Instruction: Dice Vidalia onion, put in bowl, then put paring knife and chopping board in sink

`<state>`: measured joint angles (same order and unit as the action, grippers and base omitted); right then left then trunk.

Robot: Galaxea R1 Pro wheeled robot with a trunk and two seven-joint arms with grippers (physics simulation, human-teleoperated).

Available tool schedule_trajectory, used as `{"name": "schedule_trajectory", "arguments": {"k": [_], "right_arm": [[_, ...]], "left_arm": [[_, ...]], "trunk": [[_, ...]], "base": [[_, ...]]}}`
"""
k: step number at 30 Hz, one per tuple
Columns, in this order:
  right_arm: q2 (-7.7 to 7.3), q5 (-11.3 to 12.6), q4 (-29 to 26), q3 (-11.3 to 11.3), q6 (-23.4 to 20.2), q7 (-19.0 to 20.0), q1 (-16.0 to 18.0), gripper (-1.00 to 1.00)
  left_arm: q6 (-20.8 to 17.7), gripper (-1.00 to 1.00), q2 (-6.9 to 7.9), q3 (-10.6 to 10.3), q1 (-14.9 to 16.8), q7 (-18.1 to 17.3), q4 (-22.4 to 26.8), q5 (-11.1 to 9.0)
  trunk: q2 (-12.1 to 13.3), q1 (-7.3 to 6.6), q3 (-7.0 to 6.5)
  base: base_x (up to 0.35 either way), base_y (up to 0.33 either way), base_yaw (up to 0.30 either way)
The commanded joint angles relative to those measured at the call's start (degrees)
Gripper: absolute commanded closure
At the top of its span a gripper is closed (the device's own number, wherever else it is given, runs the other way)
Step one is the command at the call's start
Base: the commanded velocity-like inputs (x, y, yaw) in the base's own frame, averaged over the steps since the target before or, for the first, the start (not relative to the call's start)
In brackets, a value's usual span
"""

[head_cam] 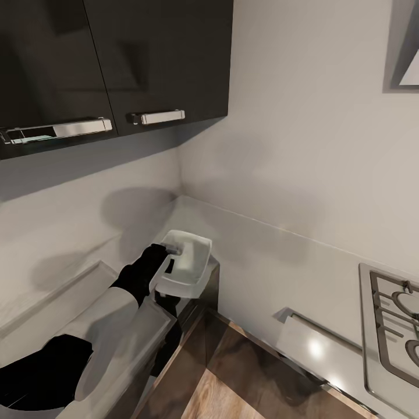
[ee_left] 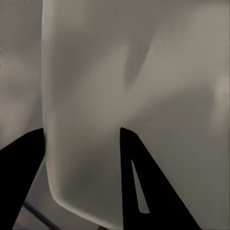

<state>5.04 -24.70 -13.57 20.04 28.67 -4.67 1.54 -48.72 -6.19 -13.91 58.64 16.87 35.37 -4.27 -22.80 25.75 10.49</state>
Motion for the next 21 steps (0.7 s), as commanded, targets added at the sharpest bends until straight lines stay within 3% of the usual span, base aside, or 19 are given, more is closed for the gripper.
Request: {"name": "schedule_trajectory", "arguments": {"k": [1,21], "right_arm": [[0.01,-0.6,0.0,0.3,0.1,-0.3,0.0,-1.0],[0.02,-0.6,0.0,0.3,0.2,-0.3,0.0,-1.0]], "left_arm": [[-0.2,1.0,0.04,-0.2,0.1,0.4,0.1,-0.4],[-0.8,1.0,0.04,-0.1,0.1,0.6,8.6,-0.4]], "trunk": [[-0.1,0.03,0.12],[-0.1,0.03,0.12]], "base": [[0.0,0.0,0.0],[0.0,0.0,0.0]]}}
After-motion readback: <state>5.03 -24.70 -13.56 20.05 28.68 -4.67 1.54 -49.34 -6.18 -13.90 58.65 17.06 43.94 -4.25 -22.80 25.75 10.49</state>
